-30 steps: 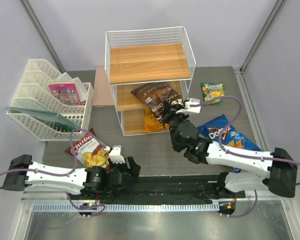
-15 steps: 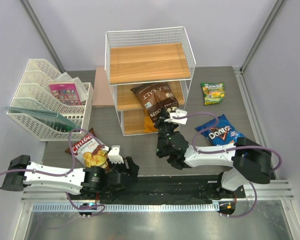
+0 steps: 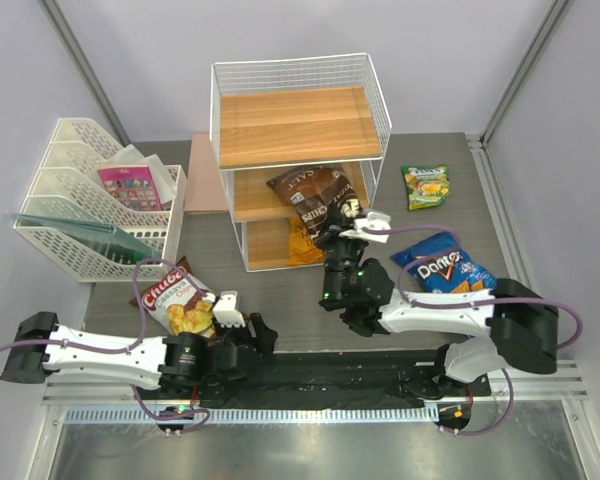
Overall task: Place and organize the chips bags onto the shelf
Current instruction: Place the potato chip on the shelf.
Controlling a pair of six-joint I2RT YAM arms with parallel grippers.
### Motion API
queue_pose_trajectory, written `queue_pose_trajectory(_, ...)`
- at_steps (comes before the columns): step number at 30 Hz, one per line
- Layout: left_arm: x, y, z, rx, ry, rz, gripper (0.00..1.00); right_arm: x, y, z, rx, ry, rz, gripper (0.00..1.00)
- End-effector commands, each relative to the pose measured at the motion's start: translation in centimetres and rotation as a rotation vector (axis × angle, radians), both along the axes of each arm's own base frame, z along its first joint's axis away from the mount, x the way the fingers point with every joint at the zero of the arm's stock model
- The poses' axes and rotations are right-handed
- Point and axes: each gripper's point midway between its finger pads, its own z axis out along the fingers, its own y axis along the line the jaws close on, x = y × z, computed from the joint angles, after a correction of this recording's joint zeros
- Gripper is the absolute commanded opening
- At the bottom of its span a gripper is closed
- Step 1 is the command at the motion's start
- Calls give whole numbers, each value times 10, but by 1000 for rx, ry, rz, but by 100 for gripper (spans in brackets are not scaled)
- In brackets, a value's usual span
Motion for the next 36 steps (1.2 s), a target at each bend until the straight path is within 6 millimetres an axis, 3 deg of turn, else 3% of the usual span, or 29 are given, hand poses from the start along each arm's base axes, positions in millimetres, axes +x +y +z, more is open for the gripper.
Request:
queue_pose_trajectory(1, 6, -1, 1, 9, -38, 15, 71, -4, -32, 57, 316, -132, 49, 1)
queue_pose_trajectory(5, 5, -5, -2, 16, -31, 7, 71, 1, -44, 63, 306, -156, 38, 1)
queue_pose_trajectory(10, 5, -7, -2, 25, -31, 3, 71, 25, -25, 70, 271, -134, 115, 1)
queue_pose_trajectory(15, 6, -6, -1, 15, -38, 8, 71, 37, -17, 55, 271, -75, 114, 1)
queue_pose_trajectory(20, 5, -3, -2, 18, -36, 7, 71, 38, -9, 20, 348, -14, 128, 1)
queue_pose_trajectory(24, 5, 0, -2, 15, -33, 11, 71, 42, 3, 4, 369, 23, 135, 1)
queue_pose_trajectory(36, 5, 5, -5, 7, -27, 20, 71, 47, -12, 8, 490, -23, 23, 1)
